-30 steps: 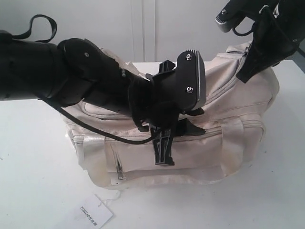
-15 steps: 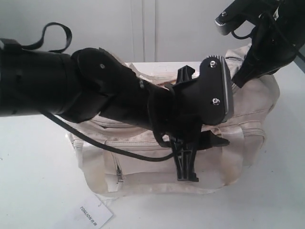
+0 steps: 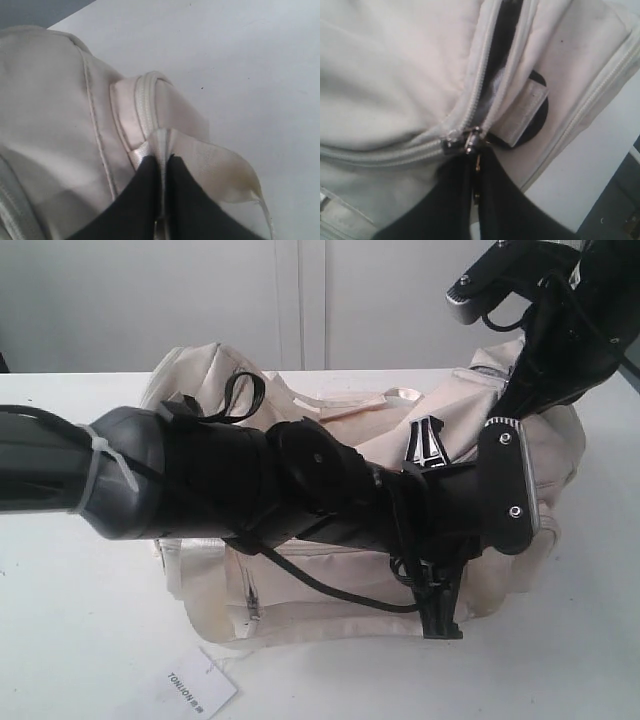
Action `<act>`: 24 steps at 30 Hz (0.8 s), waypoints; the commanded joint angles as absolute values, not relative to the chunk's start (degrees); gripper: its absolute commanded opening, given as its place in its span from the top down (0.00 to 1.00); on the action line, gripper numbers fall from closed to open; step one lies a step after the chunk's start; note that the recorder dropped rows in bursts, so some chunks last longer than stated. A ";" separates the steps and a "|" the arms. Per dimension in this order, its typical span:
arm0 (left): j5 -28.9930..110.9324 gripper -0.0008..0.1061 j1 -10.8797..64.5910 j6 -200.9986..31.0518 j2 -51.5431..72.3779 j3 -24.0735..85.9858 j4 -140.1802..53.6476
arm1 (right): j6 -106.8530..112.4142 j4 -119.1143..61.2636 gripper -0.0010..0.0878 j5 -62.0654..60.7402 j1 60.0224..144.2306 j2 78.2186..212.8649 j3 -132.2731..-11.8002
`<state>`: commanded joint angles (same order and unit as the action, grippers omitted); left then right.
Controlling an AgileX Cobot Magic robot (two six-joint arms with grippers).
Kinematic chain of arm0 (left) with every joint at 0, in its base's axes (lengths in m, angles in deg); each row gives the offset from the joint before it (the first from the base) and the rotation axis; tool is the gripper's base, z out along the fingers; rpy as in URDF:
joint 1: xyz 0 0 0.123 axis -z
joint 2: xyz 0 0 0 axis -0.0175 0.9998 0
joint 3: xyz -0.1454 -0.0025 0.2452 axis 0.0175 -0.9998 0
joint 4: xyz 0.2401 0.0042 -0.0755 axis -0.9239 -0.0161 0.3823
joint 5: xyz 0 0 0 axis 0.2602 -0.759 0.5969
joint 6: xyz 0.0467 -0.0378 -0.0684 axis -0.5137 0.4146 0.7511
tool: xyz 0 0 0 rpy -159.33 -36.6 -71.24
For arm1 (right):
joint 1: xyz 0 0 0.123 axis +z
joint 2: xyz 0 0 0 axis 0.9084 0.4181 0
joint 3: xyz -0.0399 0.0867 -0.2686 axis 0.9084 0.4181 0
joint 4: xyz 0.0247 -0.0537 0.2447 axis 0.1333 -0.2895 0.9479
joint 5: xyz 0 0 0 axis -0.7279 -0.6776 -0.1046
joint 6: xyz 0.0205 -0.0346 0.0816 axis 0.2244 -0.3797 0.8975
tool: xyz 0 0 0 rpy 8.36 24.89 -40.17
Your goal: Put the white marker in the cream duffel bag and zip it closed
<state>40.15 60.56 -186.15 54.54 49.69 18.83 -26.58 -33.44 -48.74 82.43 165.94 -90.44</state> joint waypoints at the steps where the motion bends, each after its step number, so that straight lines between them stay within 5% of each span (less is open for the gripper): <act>1: 39.32 0.99 60.56 -186.15 54.54 49.69 18.83 | -26.58 -34.79 0.99 -48.41 82.43 165.94 -90.44; 24: 26.45 0.99 60.56 -186.15 54.87 49.69 12.79 | -22.86 -44.39 0.99 -31.30 82.43 168.06 -90.44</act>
<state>26.45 60.56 -186.15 54.87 49.69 12.79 -22.86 -44.39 -31.30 82.43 168.06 -90.44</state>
